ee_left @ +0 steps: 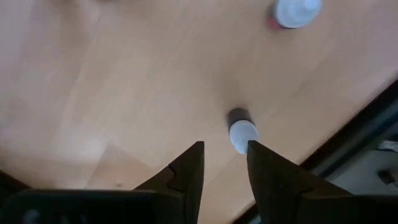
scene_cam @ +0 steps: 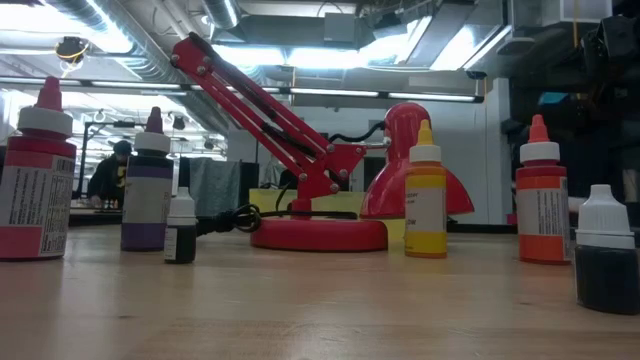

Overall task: Pick & Place food coloring
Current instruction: Put the black food coloring bottle into the yellow bin

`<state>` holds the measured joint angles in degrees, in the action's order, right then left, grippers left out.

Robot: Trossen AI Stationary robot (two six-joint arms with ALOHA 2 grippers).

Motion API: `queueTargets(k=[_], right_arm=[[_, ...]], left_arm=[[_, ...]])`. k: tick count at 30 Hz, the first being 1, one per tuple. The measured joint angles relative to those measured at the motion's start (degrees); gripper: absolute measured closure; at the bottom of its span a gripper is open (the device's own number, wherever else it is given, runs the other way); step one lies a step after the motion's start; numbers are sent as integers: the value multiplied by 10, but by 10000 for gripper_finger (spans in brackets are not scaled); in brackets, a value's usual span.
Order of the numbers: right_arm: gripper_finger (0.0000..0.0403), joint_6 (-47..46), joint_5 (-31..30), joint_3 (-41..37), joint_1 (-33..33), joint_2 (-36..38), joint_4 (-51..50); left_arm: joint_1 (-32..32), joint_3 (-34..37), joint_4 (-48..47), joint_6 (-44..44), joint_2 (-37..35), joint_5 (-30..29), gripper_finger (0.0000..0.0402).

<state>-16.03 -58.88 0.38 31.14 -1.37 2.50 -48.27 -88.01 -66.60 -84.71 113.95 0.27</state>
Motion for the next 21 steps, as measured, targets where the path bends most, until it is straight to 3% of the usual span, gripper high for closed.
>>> queueTargets(k=[21], right_arm=[[56,0,0,0,0,0,0]], left_arm=[[7,0,4,0,-20,-4,292]])
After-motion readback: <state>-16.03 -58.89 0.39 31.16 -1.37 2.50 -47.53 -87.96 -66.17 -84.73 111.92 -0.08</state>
